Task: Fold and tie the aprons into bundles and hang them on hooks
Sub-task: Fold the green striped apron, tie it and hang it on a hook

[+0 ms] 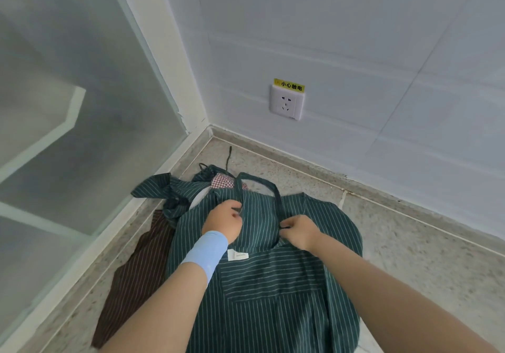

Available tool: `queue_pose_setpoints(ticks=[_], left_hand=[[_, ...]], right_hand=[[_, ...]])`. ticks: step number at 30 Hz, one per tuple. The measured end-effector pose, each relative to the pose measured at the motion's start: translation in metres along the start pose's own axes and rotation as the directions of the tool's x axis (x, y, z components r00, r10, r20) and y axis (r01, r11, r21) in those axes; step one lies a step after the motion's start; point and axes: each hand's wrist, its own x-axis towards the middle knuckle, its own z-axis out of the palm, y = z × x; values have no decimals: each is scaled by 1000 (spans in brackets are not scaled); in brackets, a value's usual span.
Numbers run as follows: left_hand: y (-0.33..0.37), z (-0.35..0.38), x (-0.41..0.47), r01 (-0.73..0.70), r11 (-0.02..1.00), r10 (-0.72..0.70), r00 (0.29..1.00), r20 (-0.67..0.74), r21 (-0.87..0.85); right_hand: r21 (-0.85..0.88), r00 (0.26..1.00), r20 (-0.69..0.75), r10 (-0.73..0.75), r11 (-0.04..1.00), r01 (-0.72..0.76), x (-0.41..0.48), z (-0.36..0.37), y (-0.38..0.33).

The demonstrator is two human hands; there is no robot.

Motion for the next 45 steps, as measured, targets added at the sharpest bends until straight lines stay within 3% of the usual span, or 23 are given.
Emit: queue_pose_setpoints(ticks=[3, 5, 8, 10, 11, 13, 15, 18, 21, 23, 26, 29, 31, 32, 34, 36, 38, 42, 45], left_hand=[[5, -9, -8, -97, 984, 113, 988, 107, -147], [0, -15, -18, -151, 985, 169, 947, 273, -85], [-16, -18, -37, -178, 965, 53, 849, 526, 190], [-26, -16, -47, -207, 882, -117, 774, 623, 423], [-31, -15, -51, -225, 836, -176, 753, 634, 500], [-34, -13, -54, -233, 824, -167, 771, 615, 517], [-28, -12, -52, -204, 892, -28, 866, 499, 403], [-12, -14, -40, -206, 947, 182, 976, 116, 245], [4, -13, -16, -310, 908, 357, 925, -132, 281], [8, -10, -3, -337, 826, 423, 900, -101, 452], [2, -7, 15, -307, 700, 378, 925, 30, 645], [-6, -18, 30, -320, 847, 358, 934, -9, 424], [-11, -28, 41, -310, 867, 336, 942, 2, 390], [-13, -31, 46, -291, 872, 300, 953, 39, 394], [-12, -32, 51, -234, 882, 194, 971, 137, 409], [-8, -28, 52, -207, 867, 147, 975, 164, 454], [-5, -22, 53, -212, 843, 171, 977, 128, 494], [-6, -15, 57, -226, 783, 163, 974, 160, 579], [-11, -20, 66, -251, 824, 180, 966, 186, 508]], right_hand=[[204, 962, -272, -36, 975, 94, -4, -10, -1], [224, 924, -370, -95, 956, 189, -12, -21, -1], [37, 965, -193, -178, 981, 189, -37, -37, 4], [-321, 988, 30, -152, 935, 153, -51, -41, 13], [-515, 984, 146, -97, 842, 160, -58, -42, 17], [-754, 956, 291, 44, 625, 201, -63, -36, 25], [-816, 954, 287, 82, 543, 199, -61, -28, 29], [-739, 995, 19, -93, 669, 77, -51, -28, 22], [-389, 954, -213, -211, 914, 115, -38, -25, 19], [-390, 970, -136, -201, 911, 134, -30, -20, 20], [-609, 987, 119, -110, 776, 160, -11, -10, 27], [-443, 964, 263, -30, 884, 148, -11, -10, 21], [-322, 942, 336, -16, 938, 131, -14, -23, 11], [-294, 958, 286, -21, 950, 109, -12, -31, 7], [-297, 997, -8, -81, 952, 75, 1, -47, 4], [-352, 958, -247, -149, 934, 54, 19, -58, 3], [-455, 953, -230, -199, 887, 76, 38, -62, 4], [-575, 977, -35, -210, 804, 152, 67, -56, 3], [-617, 990, -24, -136, 782, 92, 76, -59, 3]])
